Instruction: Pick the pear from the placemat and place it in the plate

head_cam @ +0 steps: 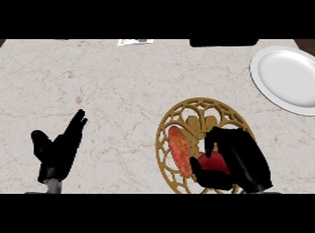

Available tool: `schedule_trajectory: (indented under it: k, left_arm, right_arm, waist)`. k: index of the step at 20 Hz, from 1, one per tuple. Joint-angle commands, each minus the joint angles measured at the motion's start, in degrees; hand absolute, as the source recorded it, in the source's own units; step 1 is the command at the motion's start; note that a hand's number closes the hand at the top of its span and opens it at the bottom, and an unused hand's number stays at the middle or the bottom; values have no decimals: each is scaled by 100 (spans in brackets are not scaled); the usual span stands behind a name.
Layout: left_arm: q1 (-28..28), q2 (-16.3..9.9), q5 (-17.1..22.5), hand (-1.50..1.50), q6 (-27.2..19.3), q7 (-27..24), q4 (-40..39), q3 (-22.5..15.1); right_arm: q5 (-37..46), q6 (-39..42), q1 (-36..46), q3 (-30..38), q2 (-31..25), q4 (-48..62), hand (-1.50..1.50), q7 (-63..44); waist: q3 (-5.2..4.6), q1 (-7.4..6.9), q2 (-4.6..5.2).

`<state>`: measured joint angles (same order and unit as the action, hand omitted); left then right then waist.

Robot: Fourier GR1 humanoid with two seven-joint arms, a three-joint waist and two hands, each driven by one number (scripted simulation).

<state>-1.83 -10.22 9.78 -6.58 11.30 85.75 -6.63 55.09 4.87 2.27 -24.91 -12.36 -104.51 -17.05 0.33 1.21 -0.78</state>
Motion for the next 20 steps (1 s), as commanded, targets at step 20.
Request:
schedule_trajectory:
  k: [20]
  left_arm:
    - [219, 314, -229, 0, 108, -21, -586, -123]
  right_arm:
    - [-2453, -2312, 459, 3591, 117, 775, 150, 1344]
  waist:
    - [-27, -148, 104]
